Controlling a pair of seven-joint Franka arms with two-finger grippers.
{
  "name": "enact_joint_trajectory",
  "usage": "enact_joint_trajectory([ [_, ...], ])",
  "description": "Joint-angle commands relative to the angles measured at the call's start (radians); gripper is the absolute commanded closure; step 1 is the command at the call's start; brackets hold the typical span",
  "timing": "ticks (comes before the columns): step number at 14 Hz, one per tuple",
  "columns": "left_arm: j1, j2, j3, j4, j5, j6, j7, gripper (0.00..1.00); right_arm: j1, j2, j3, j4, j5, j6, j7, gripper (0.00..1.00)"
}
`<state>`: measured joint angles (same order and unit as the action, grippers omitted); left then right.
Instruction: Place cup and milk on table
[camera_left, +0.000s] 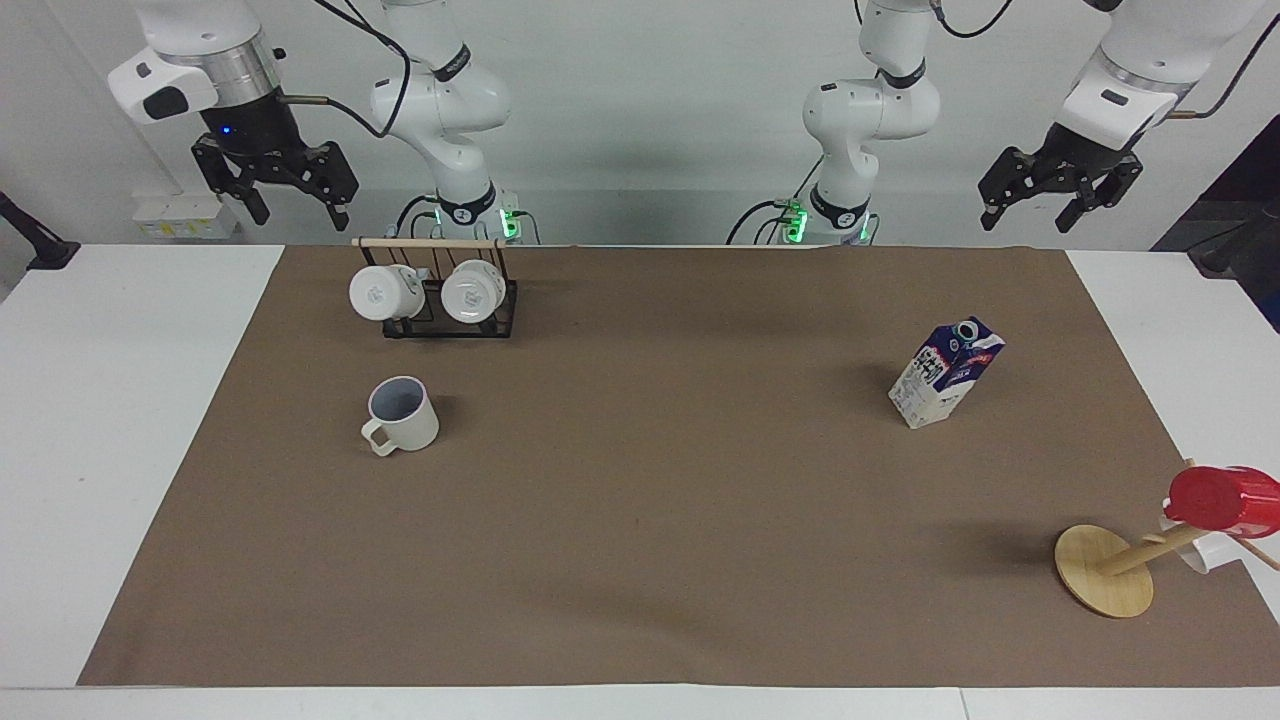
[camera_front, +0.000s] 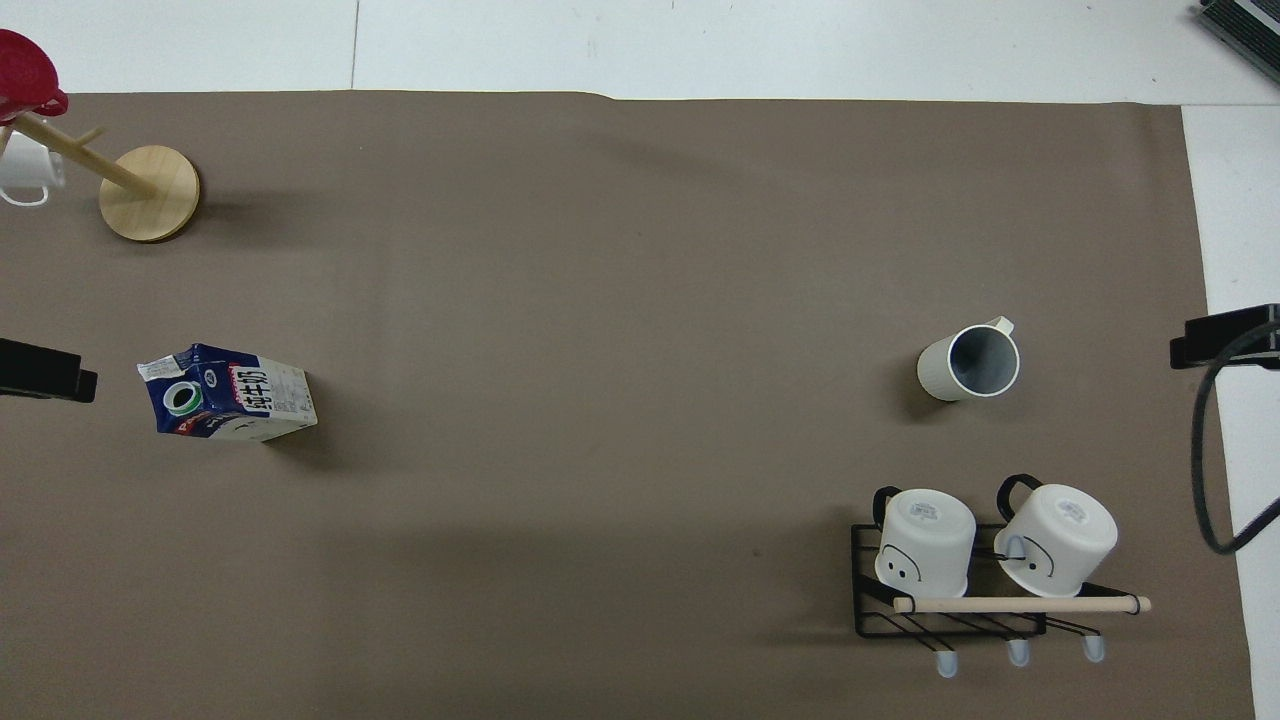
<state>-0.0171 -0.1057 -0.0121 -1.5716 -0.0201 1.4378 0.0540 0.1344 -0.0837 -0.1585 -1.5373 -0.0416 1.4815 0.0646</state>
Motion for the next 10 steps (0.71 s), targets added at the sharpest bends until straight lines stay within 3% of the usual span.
enact_joint_trajectory([
  [1, 0.0, -0.012, 0.001, -0.012, 0.015, 0.006, 0.004, 0.0, -0.013, -0.021, 0.008, -0.02, 0.009, -0.007, -0.002, 0.0],
  [10, 0.0, -0.012, 0.001, -0.012, 0.015, 0.006, 0.004, 0.0, -0.015, -0.021, 0.008, -0.018, 0.011, -0.013, -0.014, 0.0],
])
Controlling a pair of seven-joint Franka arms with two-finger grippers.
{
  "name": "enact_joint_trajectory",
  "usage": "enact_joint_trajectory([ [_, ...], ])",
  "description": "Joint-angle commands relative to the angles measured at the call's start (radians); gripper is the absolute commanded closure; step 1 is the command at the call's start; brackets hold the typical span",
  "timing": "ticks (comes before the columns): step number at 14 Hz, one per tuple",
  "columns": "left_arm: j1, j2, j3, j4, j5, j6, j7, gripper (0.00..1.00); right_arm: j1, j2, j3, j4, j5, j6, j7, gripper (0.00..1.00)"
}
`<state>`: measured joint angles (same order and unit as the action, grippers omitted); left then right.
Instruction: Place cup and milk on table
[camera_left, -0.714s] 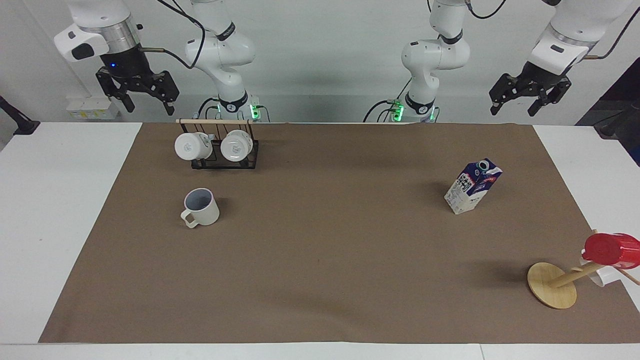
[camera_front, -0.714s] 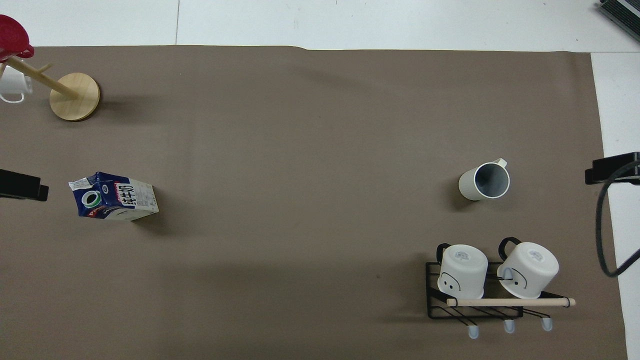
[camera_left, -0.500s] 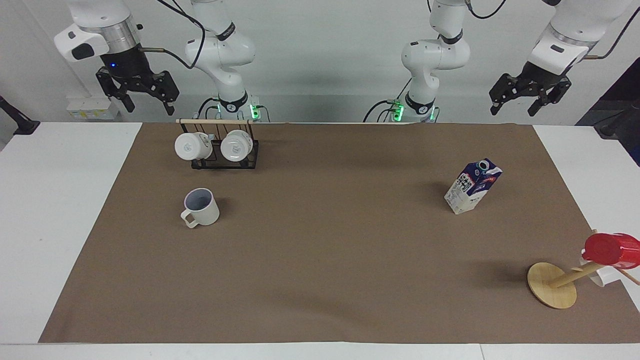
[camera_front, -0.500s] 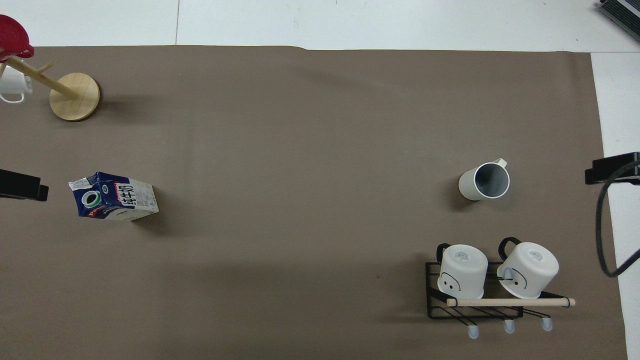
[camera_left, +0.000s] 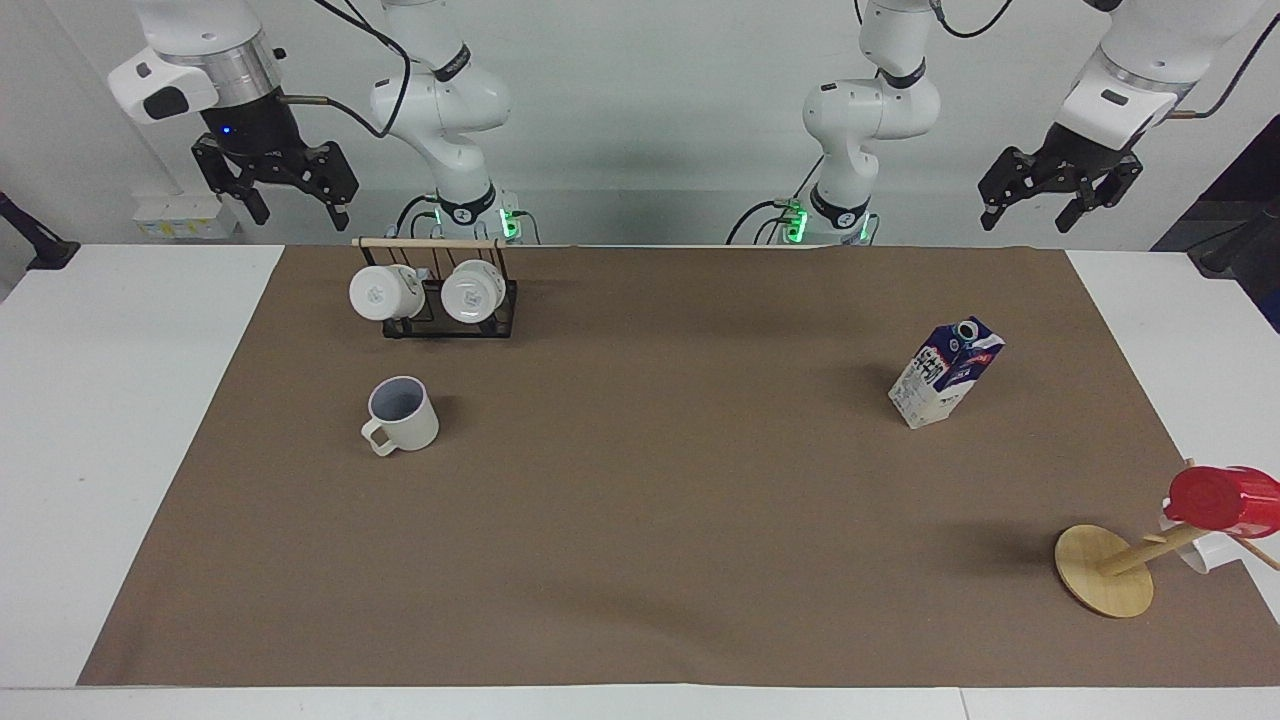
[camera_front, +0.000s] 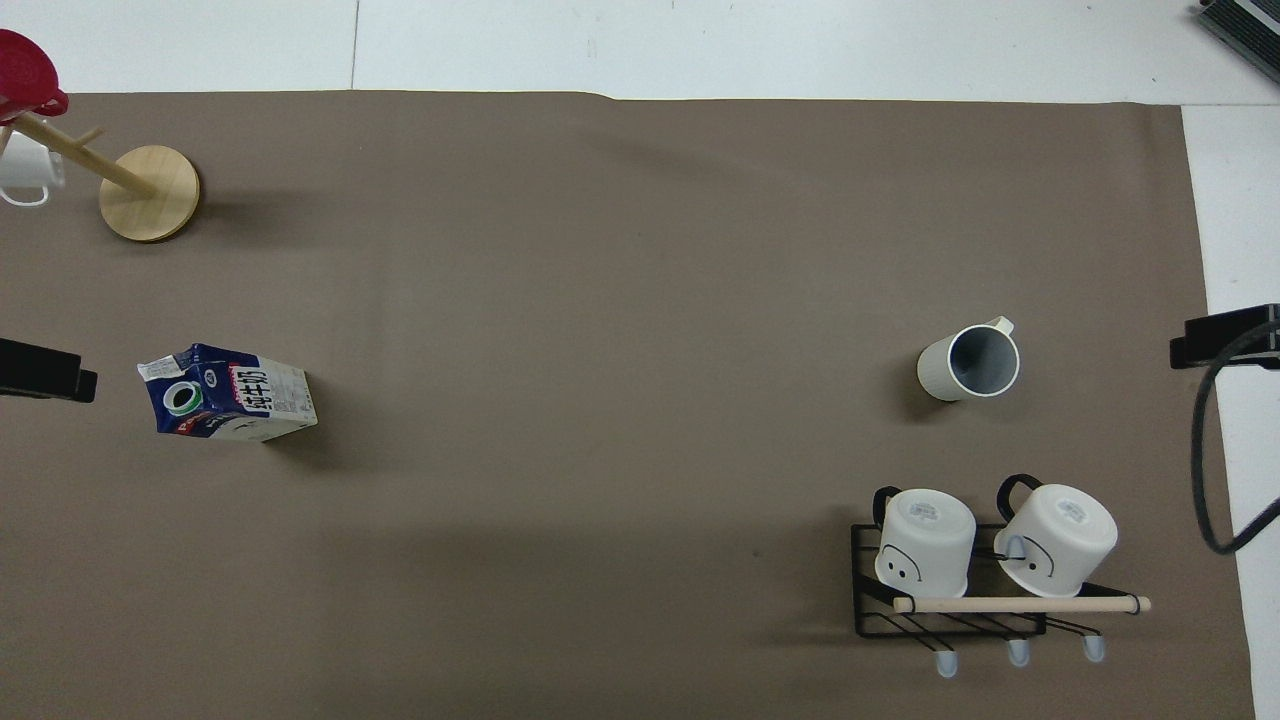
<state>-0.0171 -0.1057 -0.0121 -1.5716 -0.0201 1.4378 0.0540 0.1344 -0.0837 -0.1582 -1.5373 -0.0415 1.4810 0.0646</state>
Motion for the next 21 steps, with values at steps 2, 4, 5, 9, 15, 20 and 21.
enact_joint_trajectory([
  [2, 0.0, -0.012, 0.001, -0.013, 0.015, 0.006, 0.004, 0.0, -0.016, -0.021, 0.006, -0.023, 0.028, -0.008, -0.014, 0.0],
  [4, 0.0, -0.012, 0.001, -0.013, 0.015, 0.006, 0.004, 0.0, -0.016, -0.025, 0.005, -0.035, 0.028, -0.004, -0.011, 0.0],
  [5, 0.0, -0.012, 0.001, -0.012, 0.015, 0.006, 0.004, 0.0, -0.016, -0.027, 0.005, -0.037, 0.028, -0.004, -0.008, 0.0],
  [9, 0.0, -0.012, 0.001, -0.011, 0.015, 0.006, 0.004, 0.0, -0.016, -0.03, 0.005, -0.04, 0.028, -0.004, -0.003, 0.0],
  [15, 0.0, -0.012, 0.001, -0.011, 0.015, 0.006, 0.004, 0.0, -0.016, -0.033, 0.005, -0.044, 0.026, -0.004, -0.003, 0.0],
  [20, 0.0, -0.012, 0.001, -0.011, 0.015, 0.006, 0.004, 0.0, -0.016, -0.033, 0.005, -0.044, 0.026, -0.002, -0.003, 0.0],
  [21, 0.0, -0.012, 0.001, -0.011, 0.015, 0.006, 0.004, 0.0, -0.015, -0.033, 0.005, -0.044, 0.026, -0.002, -0.003, 0.0],
])
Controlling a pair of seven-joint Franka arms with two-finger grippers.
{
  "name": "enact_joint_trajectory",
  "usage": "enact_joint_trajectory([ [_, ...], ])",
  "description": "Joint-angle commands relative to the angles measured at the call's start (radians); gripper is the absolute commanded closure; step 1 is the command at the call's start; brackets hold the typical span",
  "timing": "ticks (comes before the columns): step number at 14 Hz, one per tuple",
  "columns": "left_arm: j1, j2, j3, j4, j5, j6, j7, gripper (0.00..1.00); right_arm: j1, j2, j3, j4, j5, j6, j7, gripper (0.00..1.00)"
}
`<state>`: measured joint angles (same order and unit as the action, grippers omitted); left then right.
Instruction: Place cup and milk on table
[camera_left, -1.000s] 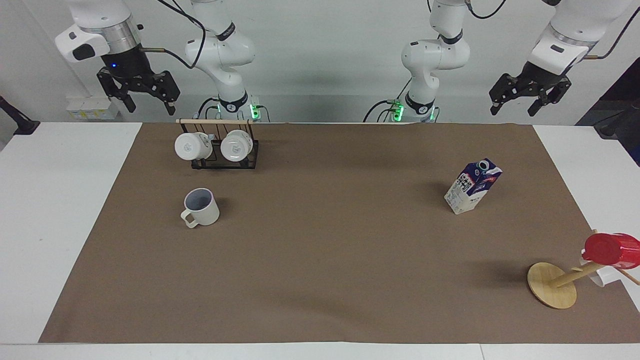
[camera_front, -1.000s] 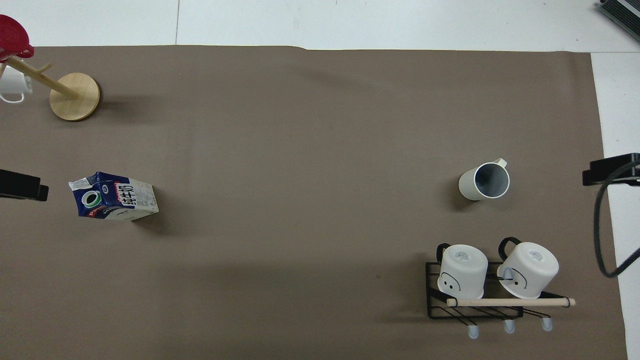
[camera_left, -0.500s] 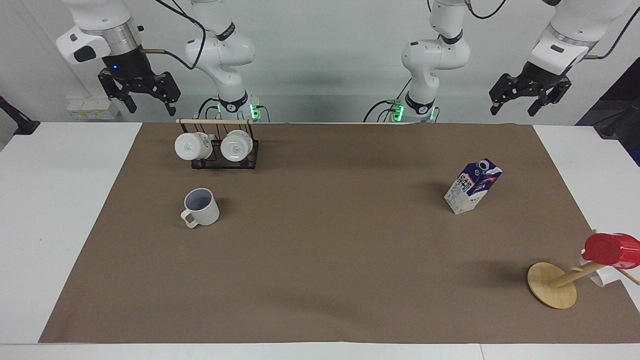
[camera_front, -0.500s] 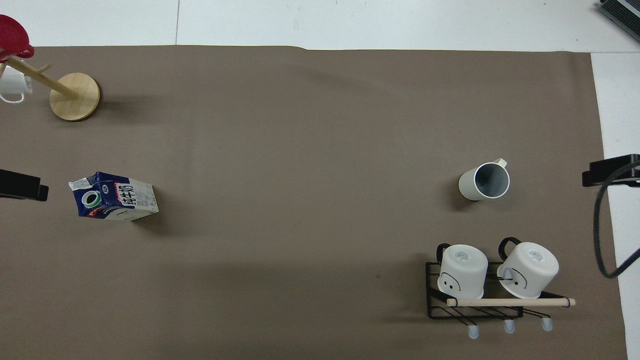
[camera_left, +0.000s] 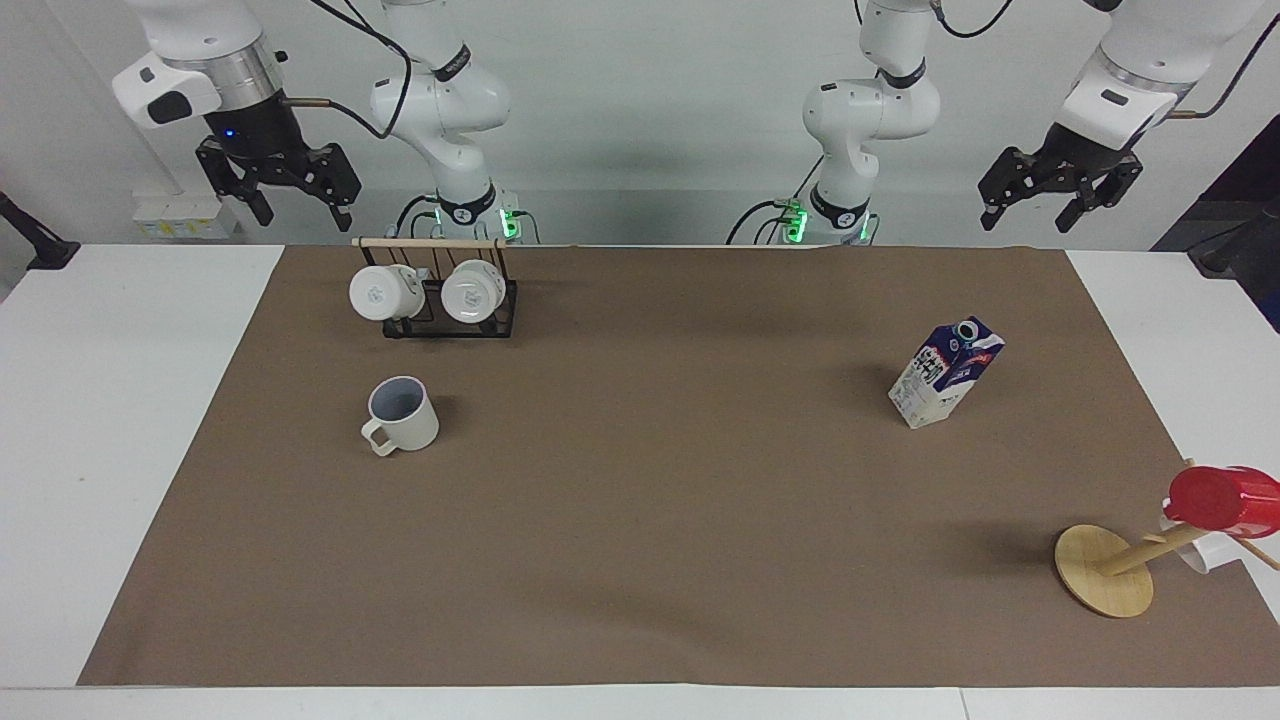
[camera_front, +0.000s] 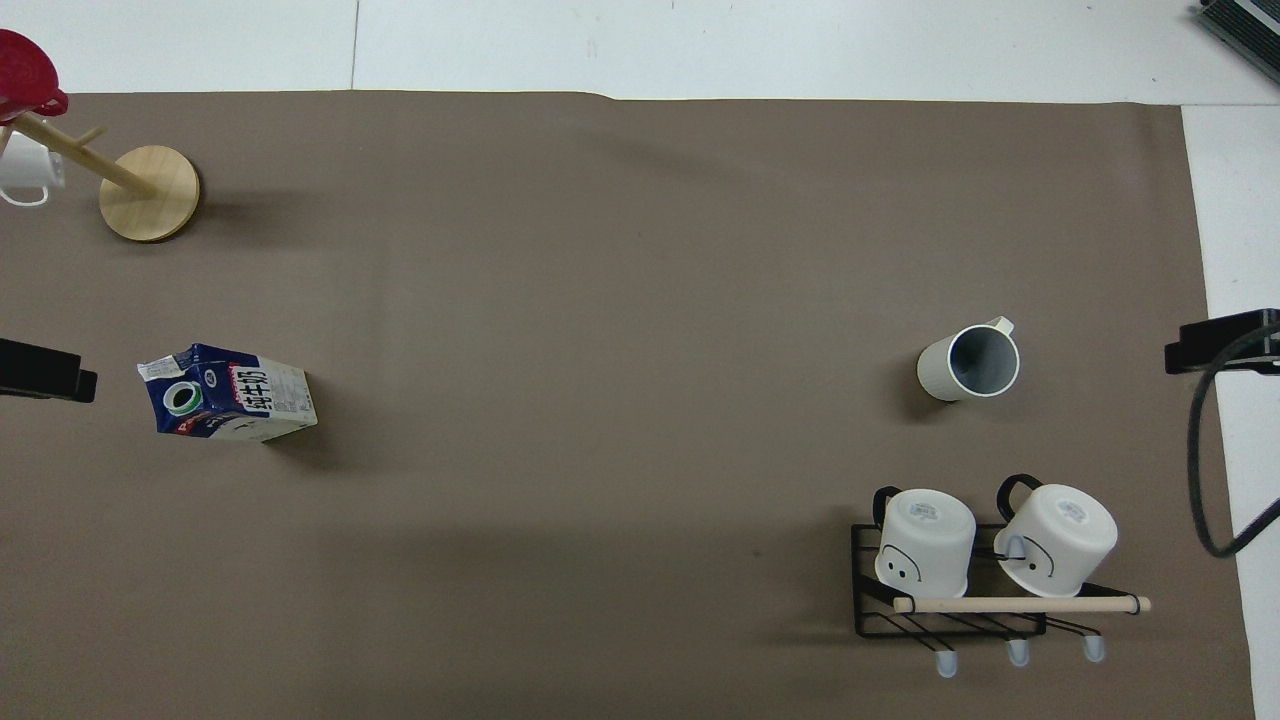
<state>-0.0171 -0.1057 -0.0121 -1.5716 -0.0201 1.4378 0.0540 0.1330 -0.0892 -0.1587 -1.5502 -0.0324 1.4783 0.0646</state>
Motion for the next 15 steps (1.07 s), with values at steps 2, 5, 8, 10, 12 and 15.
enact_joint_trajectory([
  [2, 0.0, -0.012, 0.001, -0.012, 0.015, 0.006, 0.004, 0.0, -0.013, -0.027, 0.005, -0.031, 0.017, 0.0, -0.003, 0.0],
  [5, 0.0, -0.012, 0.001, -0.012, 0.015, 0.006, 0.004, 0.0, -0.013, -0.027, 0.005, -0.031, 0.017, 0.0, -0.003, 0.0],
  [8, 0.0, -0.012, 0.001, -0.012, 0.015, 0.006, 0.004, 0.0, -0.013, -0.027, 0.005, -0.033, 0.017, 0.0, -0.002, 0.0],
  [10, 0.0, -0.012, 0.001, -0.012, 0.015, 0.006, 0.004, 0.0, -0.013, -0.027, 0.005, -0.031, 0.017, 0.0, -0.002, 0.0],
  [12, 0.0, -0.012, 0.001, -0.013, 0.015, 0.006, 0.004, 0.0, -0.013, -0.027, 0.005, -0.031, 0.017, 0.0, -0.002, 0.0],
  [15, 0.0, -0.012, 0.001, -0.013, 0.015, 0.006, 0.004, 0.0, -0.013, -0.027, 0.005, -0.033, 0.017, 0.0, -0.002, 0.0],
])
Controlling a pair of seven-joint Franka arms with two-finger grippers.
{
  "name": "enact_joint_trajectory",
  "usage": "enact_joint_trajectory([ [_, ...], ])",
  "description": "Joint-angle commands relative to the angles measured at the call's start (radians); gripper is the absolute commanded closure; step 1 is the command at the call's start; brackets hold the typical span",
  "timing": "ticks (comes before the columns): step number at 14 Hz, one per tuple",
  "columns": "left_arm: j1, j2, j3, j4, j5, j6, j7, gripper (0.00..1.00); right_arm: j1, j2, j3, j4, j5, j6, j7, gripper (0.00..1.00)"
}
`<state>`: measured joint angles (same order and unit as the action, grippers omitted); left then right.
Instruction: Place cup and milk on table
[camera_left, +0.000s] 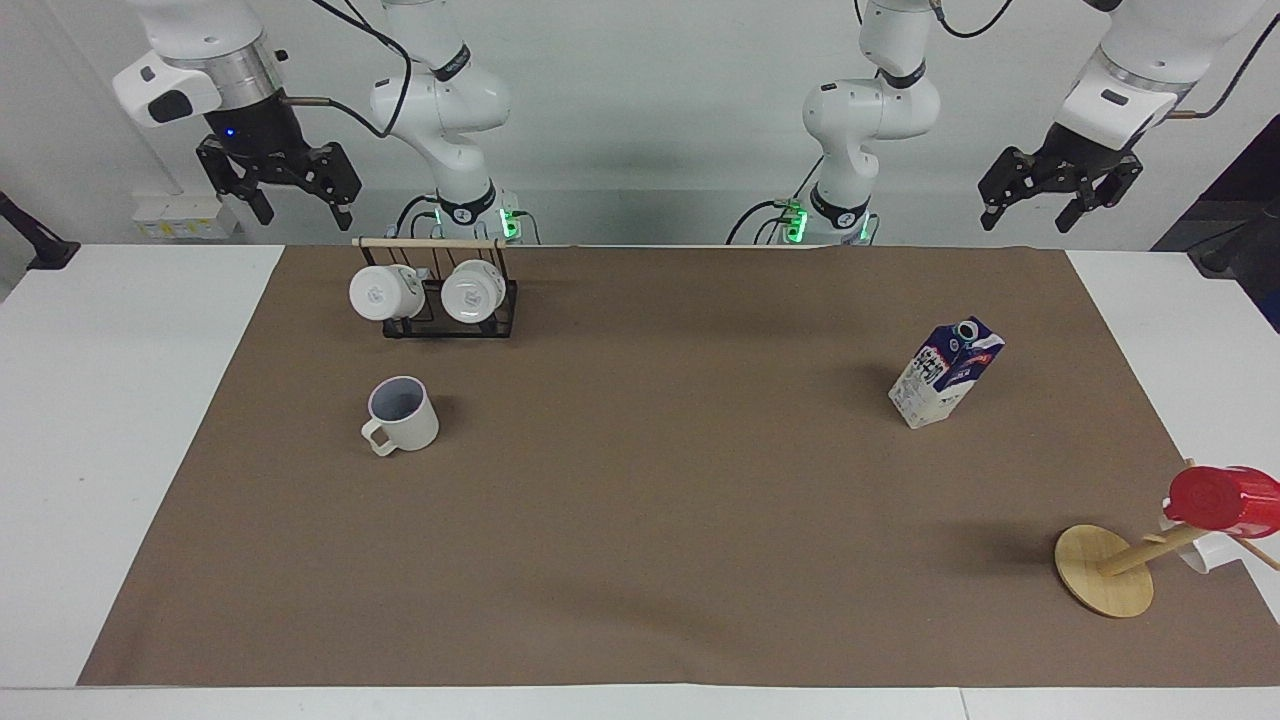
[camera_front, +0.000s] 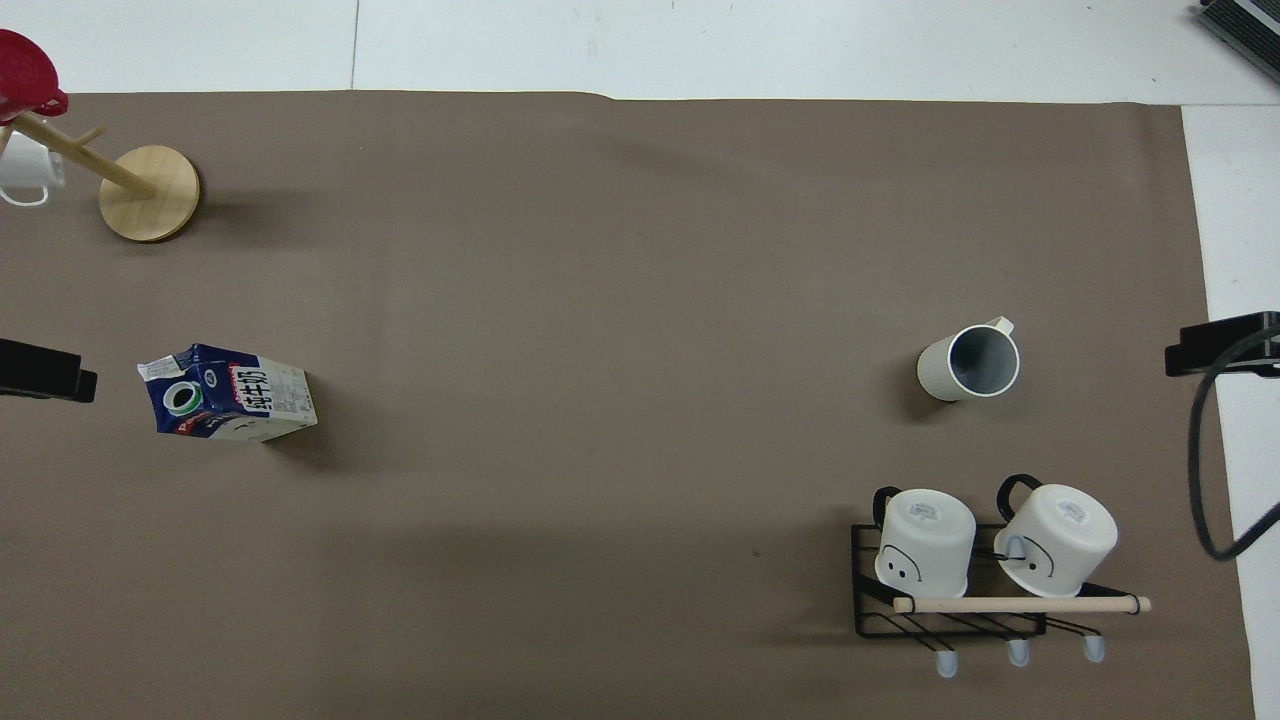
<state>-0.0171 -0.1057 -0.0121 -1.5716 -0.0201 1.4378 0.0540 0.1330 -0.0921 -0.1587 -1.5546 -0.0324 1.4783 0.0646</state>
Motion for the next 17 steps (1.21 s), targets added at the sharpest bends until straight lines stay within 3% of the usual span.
enact_joint_trajectory([
  [1, 0.0, -0.012, 0.001, -0.013, 0.015, 0.006, 0.004, 0.0, -0.013, -0.024, 0.005, -0.028, 0.017, 0.0, -0.002, 0.0],
  [17, 0.0, -0.012, 0.001, -0.011, 0.015, 0.006, 0.004, 0.0, -0.013, -0.032, 0.005, -0.041, 0.017, 0.002, 0.0, 0.0],
])
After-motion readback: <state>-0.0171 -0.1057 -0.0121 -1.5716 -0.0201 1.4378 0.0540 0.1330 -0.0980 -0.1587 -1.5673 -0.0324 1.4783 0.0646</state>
